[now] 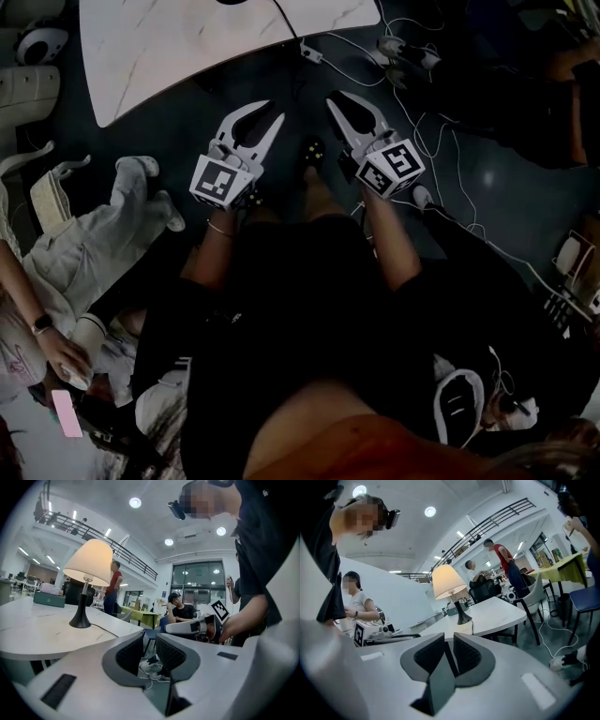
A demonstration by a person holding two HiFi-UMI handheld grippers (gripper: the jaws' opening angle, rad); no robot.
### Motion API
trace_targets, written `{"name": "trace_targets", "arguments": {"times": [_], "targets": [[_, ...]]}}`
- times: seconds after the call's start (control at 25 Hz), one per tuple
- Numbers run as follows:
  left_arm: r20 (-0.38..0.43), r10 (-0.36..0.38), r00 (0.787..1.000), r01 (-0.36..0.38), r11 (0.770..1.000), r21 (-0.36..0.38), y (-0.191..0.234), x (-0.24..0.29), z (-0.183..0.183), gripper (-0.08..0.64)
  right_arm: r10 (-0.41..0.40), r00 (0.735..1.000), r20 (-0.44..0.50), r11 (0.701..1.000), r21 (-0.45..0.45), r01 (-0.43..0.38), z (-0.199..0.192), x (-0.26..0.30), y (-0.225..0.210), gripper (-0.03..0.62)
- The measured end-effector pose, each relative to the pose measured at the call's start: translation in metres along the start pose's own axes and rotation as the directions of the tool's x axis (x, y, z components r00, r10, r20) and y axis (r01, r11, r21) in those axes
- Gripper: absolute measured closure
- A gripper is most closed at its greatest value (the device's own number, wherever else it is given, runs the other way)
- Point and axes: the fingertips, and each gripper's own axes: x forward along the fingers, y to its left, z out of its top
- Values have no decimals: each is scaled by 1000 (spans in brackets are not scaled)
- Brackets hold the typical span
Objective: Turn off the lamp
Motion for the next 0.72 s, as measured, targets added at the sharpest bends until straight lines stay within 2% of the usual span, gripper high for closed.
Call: {"name": "trace_targets", "arguments": {"times": [0.08, 0.28, 0.56, 0.72], "targets": [[-13, 0, 1000, 0, 1000, 16, 4, 8, -7, 491, 16, 999, -33, 1000, -19, -16, -5, 15, -9, 561], [-7, 60, 998, -61, 998, -19, 16, 22, -14, 489, 56, 995, -84, 997, -50, -60, -13, 44, -31, 526], [-18, 132, 991, -133, 990, -41, 27, 25, -37, 489, 60, 989, -134, 996, -61, -69, -28, 73, -53, 509], [-23, 146, 989, -147, 988, -56, 33, 27, -49, 489, 66, 987, -147, 996, -56, -75, -39, 91, -66, 508]]}}
